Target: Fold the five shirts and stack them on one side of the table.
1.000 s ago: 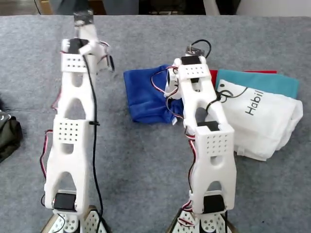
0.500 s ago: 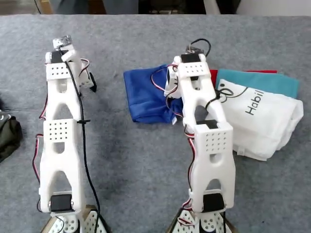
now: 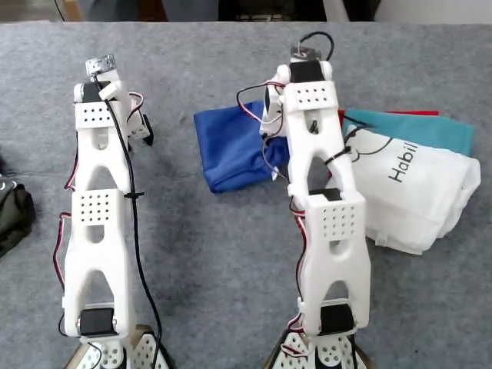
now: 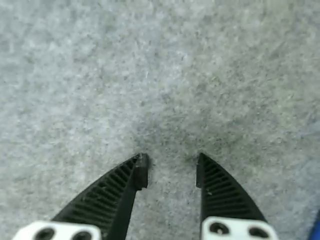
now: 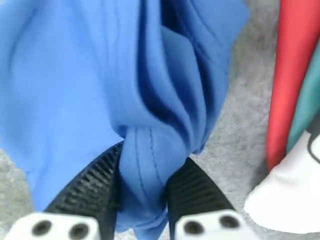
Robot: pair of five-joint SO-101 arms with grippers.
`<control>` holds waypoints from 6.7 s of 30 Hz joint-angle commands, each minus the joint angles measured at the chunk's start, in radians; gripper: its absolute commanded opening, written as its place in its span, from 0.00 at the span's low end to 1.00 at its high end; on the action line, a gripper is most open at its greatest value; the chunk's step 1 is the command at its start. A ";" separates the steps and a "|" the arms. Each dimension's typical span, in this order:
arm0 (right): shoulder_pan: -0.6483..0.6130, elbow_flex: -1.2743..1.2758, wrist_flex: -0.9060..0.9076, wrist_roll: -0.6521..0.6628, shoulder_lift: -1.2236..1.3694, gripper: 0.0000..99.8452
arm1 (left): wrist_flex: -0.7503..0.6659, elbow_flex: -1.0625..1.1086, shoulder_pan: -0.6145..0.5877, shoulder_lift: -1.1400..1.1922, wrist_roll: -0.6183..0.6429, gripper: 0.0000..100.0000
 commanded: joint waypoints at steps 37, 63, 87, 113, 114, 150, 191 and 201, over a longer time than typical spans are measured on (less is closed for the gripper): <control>0.348 -0.099 0.011 0.621 -0.412 0.01 | 0.003 -0.004 -0.025 0.003 -0.006 0.16; 0.799 0.076 0.006 0.953 -0.340 0.01 | 0.003 -0.001 -0.028 0.003 -0.006 0.16; 0.844 -0.085 0.006 0.824 -0.282 0.07 | 0.003 -0.001 -0.028 0.003 -0.006 0.17; 0.680 -0.364 0.012 0.767 -0.225 0.02 | 0.008 0.021 -0.217 -0.347 -0.166 0.20; 0.663 -0.363 0.012 0.767 -0.255 0.02 | 0.008 0.047 -0.255 -0.408 -0.198 0.20; 0.150 0.122 0.012 0.689 -0.751 0.02 | 0.005 0.748 -0.659 -0.763 -0.598 0.03; -0.390 0.479 0.014 0.747 -0.783 0.20 | -0.075 1.621 -0.463 -1.896 -0.532 0.22; -0.606 0.507 -0.103 0.766 -0.437 0.19 | -0.425 2.111 -0.802 -1.898 -0.658 0.22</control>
